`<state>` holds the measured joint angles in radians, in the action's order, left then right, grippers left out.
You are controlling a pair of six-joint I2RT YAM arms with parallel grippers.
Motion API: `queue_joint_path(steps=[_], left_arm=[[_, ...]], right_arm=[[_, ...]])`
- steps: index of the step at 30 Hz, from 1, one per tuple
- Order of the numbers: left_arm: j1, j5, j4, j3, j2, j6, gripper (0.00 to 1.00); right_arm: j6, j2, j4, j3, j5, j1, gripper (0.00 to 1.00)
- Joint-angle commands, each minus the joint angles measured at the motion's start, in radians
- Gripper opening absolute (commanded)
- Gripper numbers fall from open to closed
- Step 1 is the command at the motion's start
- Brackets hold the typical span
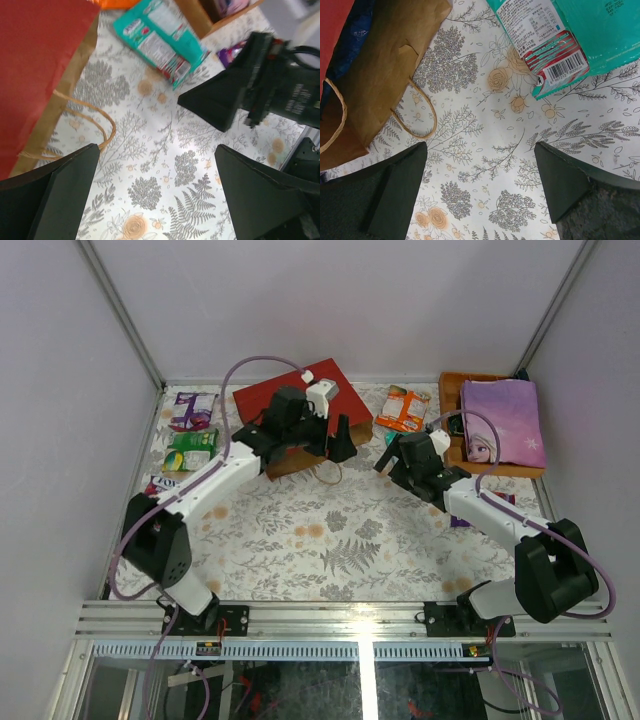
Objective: Take the snacks out of the paper bag
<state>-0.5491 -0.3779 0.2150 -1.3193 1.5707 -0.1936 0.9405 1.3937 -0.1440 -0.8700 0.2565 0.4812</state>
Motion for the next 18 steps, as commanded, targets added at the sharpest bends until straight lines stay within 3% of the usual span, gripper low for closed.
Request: queue_joint_path(steps=[1,4,7,10,12,13,15,16,18], left_arm=[[-0.001,0.087,0.205,-0.161,0.109,-0.064,1.00],[-0.013,0.201,0.262,-0.229,0.116,-0.049,1.00],[-0.062,0.366,0.227,-0.217,0.028,0.008,1.00],[-0.164,0.606,0.122,-0.143,-0.104,0.088,1.00],[-0.168,0.706,0.009,-0.043,-0.206,0.079,1.00],[-0.158,0.803,-0.048,0.023,-0.258,0.036,1.00],[-0.124,1.166,-0.100,0.150,-0.367,-0.166,1.00],[-0.064,1.149,-0.121,0.228,-0.423,-0.251,1.00],[0.165,0.751,-0.197,0.380,-0.499,-0.384,1.00]], right_arm=[[-0.011,-0.042,0.036,0.009,-0.008,-0.014,0.96],[-0.012,-0.042,0.037,0.012,-0.010,-0.020,0.96],[-0.014,-0.044,0.039,0.015,-0.013,-0.025,0.96],[-0.015,-0.042,0.046,0.017,-0.016,-0.027,0.96],[-0.017,-0.039,0.051,0.018,-0.018,-0.030,0.96],[-0.017,-0.037,0.053,0.019,-0.022,-0.032,0.96],[-0.017,-0.032,0.055,0.020,-0.032,-0.034,0.96],[-0.016,-0.032,0.056,0.021,-0.035,-0.035,0.96],[-0.019,-0.034,0.060,0.023,-0.040,-0.037,0.97]])
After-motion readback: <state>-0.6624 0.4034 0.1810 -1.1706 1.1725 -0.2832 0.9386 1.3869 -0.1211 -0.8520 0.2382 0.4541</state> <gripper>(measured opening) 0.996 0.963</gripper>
